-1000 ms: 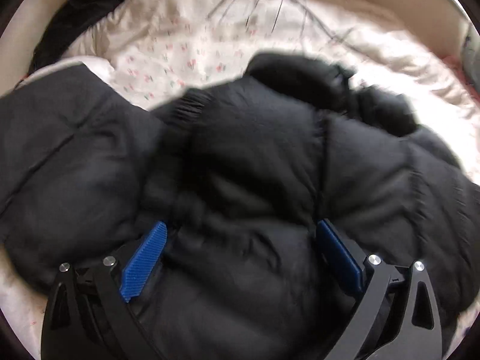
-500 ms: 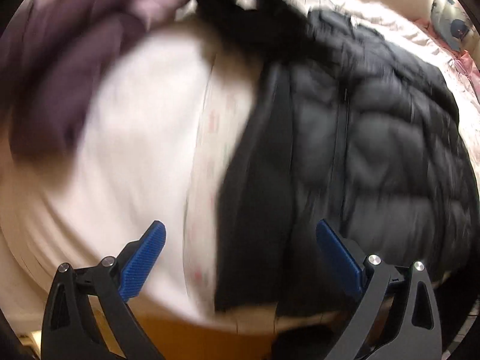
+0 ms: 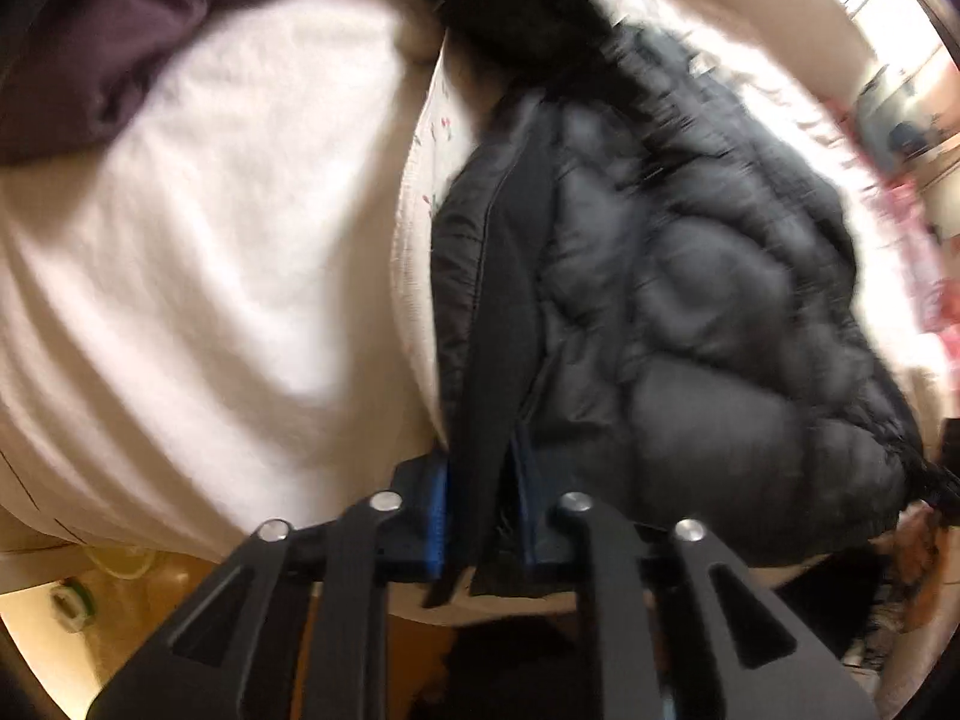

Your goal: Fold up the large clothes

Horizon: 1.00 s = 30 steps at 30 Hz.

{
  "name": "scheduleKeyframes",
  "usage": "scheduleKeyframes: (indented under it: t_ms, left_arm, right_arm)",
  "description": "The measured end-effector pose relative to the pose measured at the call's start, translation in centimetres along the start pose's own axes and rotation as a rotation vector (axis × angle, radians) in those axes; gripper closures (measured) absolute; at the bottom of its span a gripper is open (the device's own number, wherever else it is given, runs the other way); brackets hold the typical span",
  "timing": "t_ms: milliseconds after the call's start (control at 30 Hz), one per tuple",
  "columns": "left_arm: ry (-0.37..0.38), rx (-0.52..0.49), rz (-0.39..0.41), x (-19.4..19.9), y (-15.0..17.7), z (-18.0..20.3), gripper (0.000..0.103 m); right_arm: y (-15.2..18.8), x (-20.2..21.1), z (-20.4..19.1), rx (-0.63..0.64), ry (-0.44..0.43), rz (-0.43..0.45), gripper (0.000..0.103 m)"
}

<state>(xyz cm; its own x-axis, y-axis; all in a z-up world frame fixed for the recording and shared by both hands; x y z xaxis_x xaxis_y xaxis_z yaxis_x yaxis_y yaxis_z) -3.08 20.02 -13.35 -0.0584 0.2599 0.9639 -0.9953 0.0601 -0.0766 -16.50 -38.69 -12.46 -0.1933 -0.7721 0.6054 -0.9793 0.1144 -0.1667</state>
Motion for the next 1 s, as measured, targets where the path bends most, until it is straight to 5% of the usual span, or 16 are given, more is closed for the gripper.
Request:
scheduleKeyframes:
  t_ms: [167, 300, 400, 533, 600, 633, 667, 767, 833, 1000]
  left_arm:
    - [0.082, -0.056, 0.065, 4.7, 0.9, 2.4, 0.088]
    - [0.011, -0.108, 0.015, 3.3, 3.1, 2.1, 0.088]
    - [-0.118, -0.08, -0.093, -0.7, 4.1, -1.7, 0.088]
    - [-0.159, -0.091, 0.011, 1.9, 3.1, -2.7, 0.086]
    - [-0.214, -0.159, 0.09, 4.4, 1.8, -1.0, 0.059]
    - [-0.229, -0.184, 0.135, 5.3, 1.1, 0.1, 0.031]
    - [-0.236, -0.208, 0.194, 6.2, -0.1, 1.5, 0.016]
    - [-0.208, -0.28, 0.3, 6.4, -4.9, 6.4, 0.015]
    - [-0.235, -0.296, 0.333, 6.0, -8.2, 8.9, 0.015]
    - [-0.43, -0.498, 0.387, 3.6, -18.5, 15.1, 0.015]
  right_arm:
    - [-1.1, 8.1, -3.0, 0.088, 0.017, 0.123, 0.096]
    - [3.3, 5.8, 1.9, 0.057, 0.22, -0.055, 0.096]
    - [7.0, 3.3, 8.3, -0.048, 0.395, -0.197, 0.094]
    - [7.5, 6.3, 8.9, -0.116, 0.431, -0.13, 0.077]
    - [5.5, 8.2, 7.7, -0.106, 0.503, -0.079, 0.052]
    - [4.1, 9.6, 6.8, -0.091, 0.533, -0.024, 0.045]
    - [2.5, 10.6, 5.9, -0.074, 0.525, 0.018, 0.043]
    - [-3.3, 11.0, 2.7, -0.007, 0.411, 0.136, 0.03]
    - [-7.4, 8.1, 0.2, 0.064, 0.379, 0.134, 0.028]
    - [-17.2, -2.4, -4.3, 0.173, 0.272, 0.096, 0.027]
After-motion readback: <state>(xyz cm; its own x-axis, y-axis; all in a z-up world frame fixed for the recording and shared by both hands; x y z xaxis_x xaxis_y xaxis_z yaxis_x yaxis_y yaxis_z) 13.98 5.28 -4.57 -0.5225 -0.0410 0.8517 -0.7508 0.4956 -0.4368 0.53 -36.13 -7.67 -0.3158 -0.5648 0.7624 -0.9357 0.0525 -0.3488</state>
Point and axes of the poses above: each gripper's, at about its wrist camera, not at the fingertips, and x roughly against the way its jaws point, z to its right, y to its underside, the point moved 9 cm from there along -x, roughly the way its jaws point, and after that the axes turned 13 degrees about -z, right-handed, at the moved point
